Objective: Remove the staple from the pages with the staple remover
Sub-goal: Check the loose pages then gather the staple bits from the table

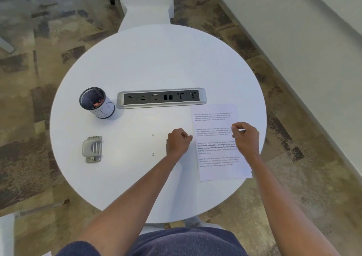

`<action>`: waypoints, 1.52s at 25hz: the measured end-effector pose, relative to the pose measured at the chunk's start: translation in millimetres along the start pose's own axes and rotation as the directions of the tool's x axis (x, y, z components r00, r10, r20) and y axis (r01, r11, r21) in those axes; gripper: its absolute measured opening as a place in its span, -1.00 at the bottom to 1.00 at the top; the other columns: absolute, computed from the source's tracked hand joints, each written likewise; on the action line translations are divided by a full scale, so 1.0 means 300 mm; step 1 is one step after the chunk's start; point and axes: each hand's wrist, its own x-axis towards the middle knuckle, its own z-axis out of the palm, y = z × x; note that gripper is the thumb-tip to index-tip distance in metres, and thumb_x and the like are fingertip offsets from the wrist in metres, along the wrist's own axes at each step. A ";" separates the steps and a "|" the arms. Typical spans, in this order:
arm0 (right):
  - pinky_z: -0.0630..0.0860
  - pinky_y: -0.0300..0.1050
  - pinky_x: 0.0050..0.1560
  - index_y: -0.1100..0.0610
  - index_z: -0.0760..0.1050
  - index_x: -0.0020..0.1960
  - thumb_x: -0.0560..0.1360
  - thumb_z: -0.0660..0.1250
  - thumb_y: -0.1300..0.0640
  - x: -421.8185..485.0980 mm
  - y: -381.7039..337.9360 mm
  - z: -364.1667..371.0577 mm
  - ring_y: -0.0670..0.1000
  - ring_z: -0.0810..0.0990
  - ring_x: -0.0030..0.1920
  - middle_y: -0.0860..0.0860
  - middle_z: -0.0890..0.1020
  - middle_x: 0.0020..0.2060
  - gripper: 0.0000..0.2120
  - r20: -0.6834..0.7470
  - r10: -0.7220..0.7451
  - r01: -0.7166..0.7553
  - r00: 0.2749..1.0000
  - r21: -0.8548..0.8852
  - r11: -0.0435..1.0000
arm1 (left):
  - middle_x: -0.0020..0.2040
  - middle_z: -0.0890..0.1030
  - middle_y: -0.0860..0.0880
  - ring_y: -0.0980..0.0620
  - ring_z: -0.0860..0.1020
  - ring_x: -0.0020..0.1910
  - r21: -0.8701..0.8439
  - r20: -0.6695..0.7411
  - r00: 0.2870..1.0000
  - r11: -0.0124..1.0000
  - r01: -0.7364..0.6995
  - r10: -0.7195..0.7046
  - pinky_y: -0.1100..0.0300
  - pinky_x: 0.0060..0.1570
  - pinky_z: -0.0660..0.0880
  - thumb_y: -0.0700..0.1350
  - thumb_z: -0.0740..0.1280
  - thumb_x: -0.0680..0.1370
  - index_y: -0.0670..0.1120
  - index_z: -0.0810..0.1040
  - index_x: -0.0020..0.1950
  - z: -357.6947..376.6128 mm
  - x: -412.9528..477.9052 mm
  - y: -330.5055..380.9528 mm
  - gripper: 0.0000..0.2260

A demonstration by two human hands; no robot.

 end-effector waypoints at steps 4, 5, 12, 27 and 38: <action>0.50 -0.29 -0.09 0.23 0.66 -0.11 0.48 0.39 0.27 -0.069 -0.124 0.176 0.01 0.63 -0.19 0.03 0.69 -0.21 -0.93 0.185 -0.157 0.158 0.970 0.011 0.987 | -0.29 0.62 0.03 -0.02 0.58 -0.24 0.014 -0.138 0.989 0.999 -0.043 0.044 0.18 -0.22 0.46 -0.15 0.37 0.46 -0.11 0.59 -0.19 -0.130 -0.034 -0.123 -0.94; 0.46 -0.39 -0.11 0.23 0.67 -0.12 0.48 0.40 0.26 -0.083 -0.145 0.225 -0.02 0.62 -0.19 0.04 0.70 -0.21 -0.93 0.239 -0.184 0.187 0.954 0.010 0.982 | -0.25 0.61 0.02 -0.01 0.57 -0.23 0.031 -0.179 0.983 0.999 -0.044 0.049 0.18 -0.21 0.45 -0.16 0.36 0.46 -0.10 0.59 -0.16 -0.159 -0.043 -0.160 -0.97; 0.48 -0.17 -0.08 0.20 0.66 0.02 0.49 0.41 0.17 -0.145 -0.223 0.518 -0.03 0.58 -0.15 0.04 0.68 -0.08 -0.84 0.474 -0.189 0.232 0.860 -0.032 0.972 | -0.11 0.57 0.04 -0.01 0.56 -0.08 0.021 -0.192 0.980 0.999 -0.041 0.045 0.16 -0.08 0.46 -0.17 0.41 0.46 -0.06 0.59 -0.01 -0.293 -0.085 -0.415 -0.87; 0.49 0.02 -0.19 0.30 0.61 -0.11 0.58 0.25 0.23 -0.169 -0.320 0.723 0.13 0.48 -0.09 0.12 0.59 -0.15 -0.79 0.615 -0.389 0.657 0.686 -0.293 0.695 | -0.18 0.63 -0.01 -0.07 0.52 -0.17 0.474 -0.110 0.902 0.820 -0.322 0.417 0.15 -0.18 0.33 -0.21 0.34 0.51 -0.10 0.70 -0.07 -0.251 -0.060 -0.450 -0.86; 0.29 -0.05 -0.38 0.31 0.47 -0.26 0.39 0.27 0.49 -0.176 -0.345 0.757 0.09 0.38 -0.27 0.16 0.53 -0.29 -0.86 0.607 -0.429 0.733 0.669 -0.443 0.516 | -0.46 0.45 -0.02 -0.06 0.44 -0.44 0.697 0.074 0.875 0.602 -0.389 0.479 0.18 -0.35 0.25 -0.41 0.45 0.14 -0.11 0.48 -0.46 -0.261 -0.074 -0.386 -0.75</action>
